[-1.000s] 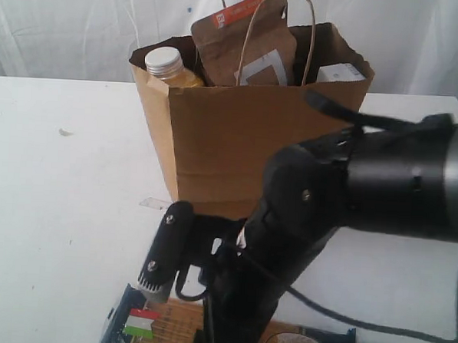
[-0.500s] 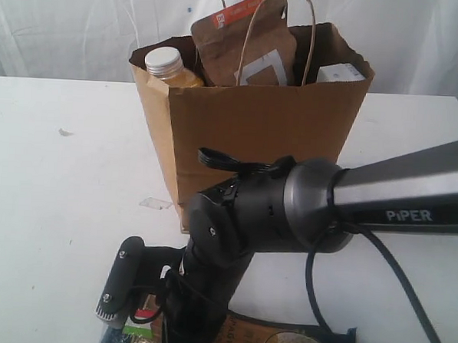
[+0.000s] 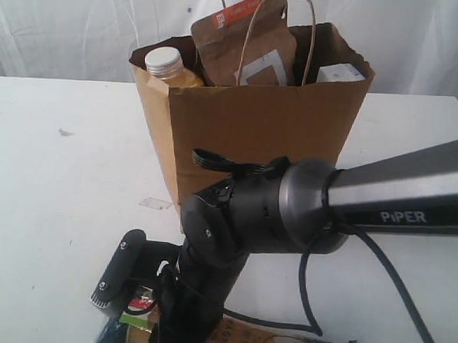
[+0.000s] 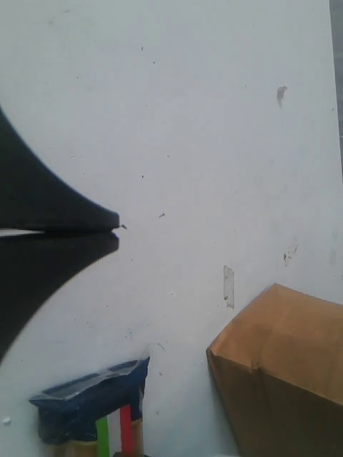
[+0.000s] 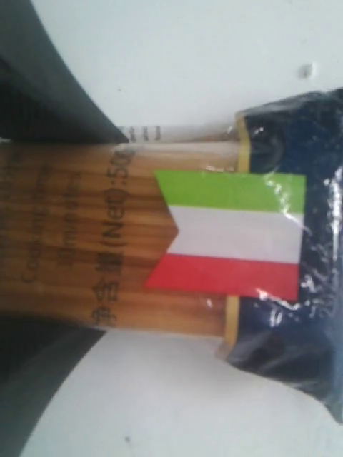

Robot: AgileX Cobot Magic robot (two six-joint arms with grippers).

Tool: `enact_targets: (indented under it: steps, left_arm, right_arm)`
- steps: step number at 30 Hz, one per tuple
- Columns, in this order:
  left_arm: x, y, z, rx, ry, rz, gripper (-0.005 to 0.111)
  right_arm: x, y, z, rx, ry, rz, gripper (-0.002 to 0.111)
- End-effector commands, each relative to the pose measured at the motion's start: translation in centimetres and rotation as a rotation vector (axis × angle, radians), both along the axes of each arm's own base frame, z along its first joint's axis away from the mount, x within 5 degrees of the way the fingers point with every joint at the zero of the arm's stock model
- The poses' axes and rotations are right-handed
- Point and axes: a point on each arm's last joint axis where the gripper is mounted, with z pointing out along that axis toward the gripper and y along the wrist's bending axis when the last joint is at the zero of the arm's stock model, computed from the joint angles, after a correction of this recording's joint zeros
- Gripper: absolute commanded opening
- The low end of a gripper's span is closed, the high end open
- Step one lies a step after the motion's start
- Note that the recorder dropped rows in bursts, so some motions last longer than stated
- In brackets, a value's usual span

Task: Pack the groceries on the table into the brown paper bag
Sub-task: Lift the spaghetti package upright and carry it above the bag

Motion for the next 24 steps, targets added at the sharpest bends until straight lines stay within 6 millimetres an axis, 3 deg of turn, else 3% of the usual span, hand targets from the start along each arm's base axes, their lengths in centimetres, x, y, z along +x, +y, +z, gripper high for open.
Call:
enact_targets:
  steps: [1, 7, 13, 19, 24]
  left_arm:
    - [0.0, 0.0, -0.1, -0.012, 0.002, 0.007, 0.000]
    - [0.0, 0.0, -0.1, -0.012, 0.002, 0.007, 0.000]
    - [0.0, 0.0, -0.1, -0.010, 0.001, 0.007, 0.000]
    - [0.0, 0.0, -0.1, -0.008, 0.001, 0.007, 0.000]
    - [0.0, 0.0, -0.1, -0.008, 0.001, 0.007, 0.000]
  right_arm:
    - [-0.5, -0.3, 2.8, 0.076, -0.027, -0.080, 0.000]
    - [-1.2, -1.4, 9.8, 0.279, -0.101, -0.200, 0.000]
    - [-3.4, -5.0, 17.6, 0.475, -0.186, -0.262, 0.000]
    - [-5.7, -12.7, 25.3, 0.618, -0.470, -0.452, 0.000]
    - [-7.6, -18.8, 29.9, 0.795, -0.655, -0.656, 0.000]
